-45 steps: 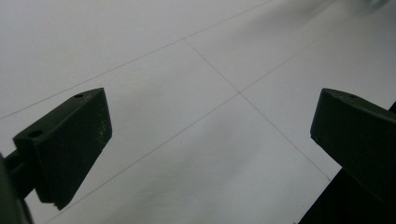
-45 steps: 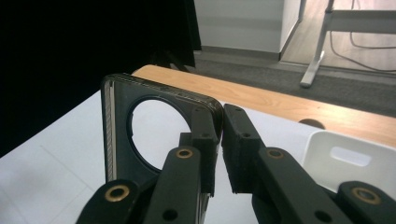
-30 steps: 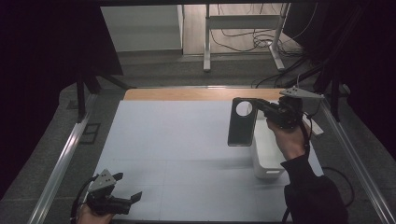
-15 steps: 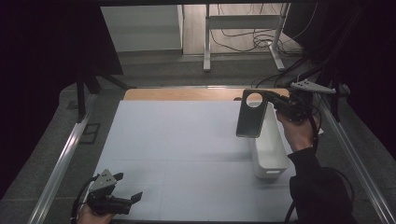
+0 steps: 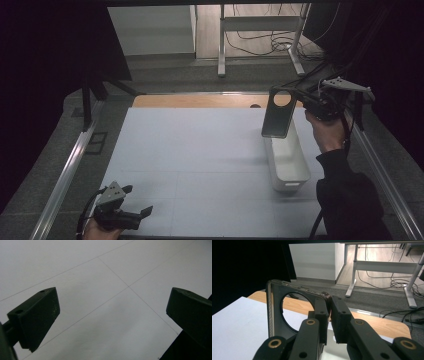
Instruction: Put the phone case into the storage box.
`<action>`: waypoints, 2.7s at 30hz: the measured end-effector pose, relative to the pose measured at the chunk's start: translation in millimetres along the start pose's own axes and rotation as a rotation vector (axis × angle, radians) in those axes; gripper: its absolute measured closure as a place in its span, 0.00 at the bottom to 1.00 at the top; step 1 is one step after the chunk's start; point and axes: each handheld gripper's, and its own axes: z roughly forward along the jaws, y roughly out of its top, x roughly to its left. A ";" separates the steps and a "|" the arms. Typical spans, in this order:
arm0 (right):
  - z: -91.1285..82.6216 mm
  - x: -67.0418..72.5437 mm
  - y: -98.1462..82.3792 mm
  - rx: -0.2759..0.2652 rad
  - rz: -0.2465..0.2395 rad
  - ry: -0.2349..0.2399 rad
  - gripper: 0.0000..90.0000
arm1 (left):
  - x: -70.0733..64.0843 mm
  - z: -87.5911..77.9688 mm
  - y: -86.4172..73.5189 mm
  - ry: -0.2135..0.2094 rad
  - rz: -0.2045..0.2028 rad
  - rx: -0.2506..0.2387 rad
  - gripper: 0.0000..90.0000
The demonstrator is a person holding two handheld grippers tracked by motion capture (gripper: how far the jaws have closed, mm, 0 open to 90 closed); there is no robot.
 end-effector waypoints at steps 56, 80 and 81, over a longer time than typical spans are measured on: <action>52.6 -51.5 -9.3 -0.048 -0.082 -0.079 0.93 | -0.4 1.5 0.9 0.001 0.004 0.014 0.00; 75.5 -56.6 -33.8 -0.043 -0.117 -0.079 0.93 | -0.9 2.0 1.1 -0.003 0.014 0.020 0.00; 76.4 -57.0 -35.0 -0.043 -0.118 -0.084 0.93 | -1.0 2.1 1.1 -0.003 0.014 0.020 0.00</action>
